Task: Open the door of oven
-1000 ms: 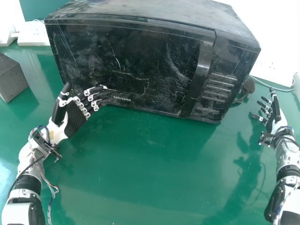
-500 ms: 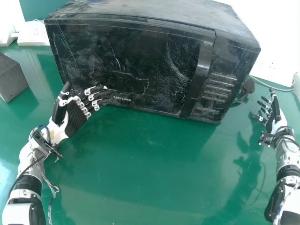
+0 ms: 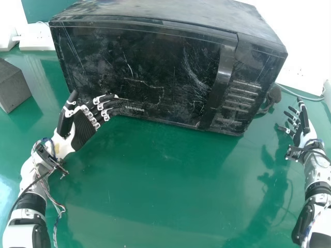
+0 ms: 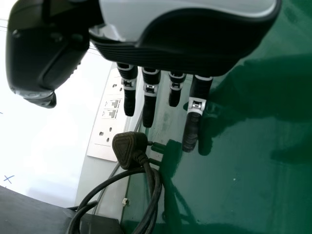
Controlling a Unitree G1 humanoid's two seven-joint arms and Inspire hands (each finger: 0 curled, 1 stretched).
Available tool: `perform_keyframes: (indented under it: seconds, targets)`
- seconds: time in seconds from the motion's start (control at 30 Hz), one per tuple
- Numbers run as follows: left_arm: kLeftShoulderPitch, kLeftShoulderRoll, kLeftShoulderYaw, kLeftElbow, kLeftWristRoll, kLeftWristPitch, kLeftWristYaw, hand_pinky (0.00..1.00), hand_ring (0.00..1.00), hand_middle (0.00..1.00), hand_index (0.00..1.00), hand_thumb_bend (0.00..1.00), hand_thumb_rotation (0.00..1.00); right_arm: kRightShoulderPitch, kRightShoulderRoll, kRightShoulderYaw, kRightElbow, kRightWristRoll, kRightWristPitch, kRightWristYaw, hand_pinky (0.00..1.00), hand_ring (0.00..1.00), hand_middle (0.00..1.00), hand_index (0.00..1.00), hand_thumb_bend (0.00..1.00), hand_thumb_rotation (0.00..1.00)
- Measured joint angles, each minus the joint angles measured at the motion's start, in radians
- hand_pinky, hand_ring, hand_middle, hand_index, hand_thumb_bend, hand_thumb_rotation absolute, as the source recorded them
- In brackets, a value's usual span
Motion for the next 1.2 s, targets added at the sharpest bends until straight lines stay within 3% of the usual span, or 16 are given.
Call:
perform_keyframes:
  seconds: [0.2,0.33,0.47,0.57,0.7,1.07,1.2]
  targets:
    - [0.027,-0.014,0.001,-0.051,-0.015,0.004,0.021,0.72,0.9,0.92,0.91,1.0,1.0,0.0,0.0,-0.002,0.0,0.0,0.001,0.0,0.82,0.77,0.86,0.89,0.79,1.0]
    - [0.047,-0.024,0.0,-0.118,-0.024,0.042,0.037,0.74,0.91,0.94,0.94,1.0,1.0,0.001,0.0,-0.002,0.0,0.0,0.001,0.0,0.77,0.75,0.82,0.87,0.81,1.0]
    - [0.067,-0.029,0.0,-0.186,-0.036,0.077,0.048,0.78,0.93,0.95,0.96,1.0,1.0,0.001,0.0,-0.002,0.0,0.0,0.001,0.0,0.81,0.78,0.85,0.9,0.82,1.0]
    - [0.073,-0.029,0.0,-0.2,-0.038,0.096,0.048,0.83,0.94,0.95,0.96,1.0,1.0,0.001,0.0,-0.002,0.0,0.0,0.001,0.0,0.8,0.77,0.84,0.89,0.78,1.0]
    - [0.08,-0.029,0.0,-0.223,-0.038,0.104,0.055,0.79,0.92,0.95,0.96,1.0,1.0,0.002,0.001,-0.009,0.0,0.001,0.001,0.0,0.76,0.76,0.82,0.86,0.81,1.0]
    - [0.093,-0.029,0.0,-0.272,-0.066,0.145,0.054,0.81,0.92,0.95,0.95,1.0,0.93,0.002,0.001,-0.008,0.0,0.001,0.001,0.0,0.8,0.8,0.83,0.86,0.79,1.0]
    - [0.098,-0.028,0.0,-0.278,-0.073,0.152,0.053,0.85,0.94,0.95,0.94,1.0,0.93,0.002,0.001,-0.007,0.0,0.001,0.001,0.0,0.78,0.76,0.81,0.85,0.81,1.0]
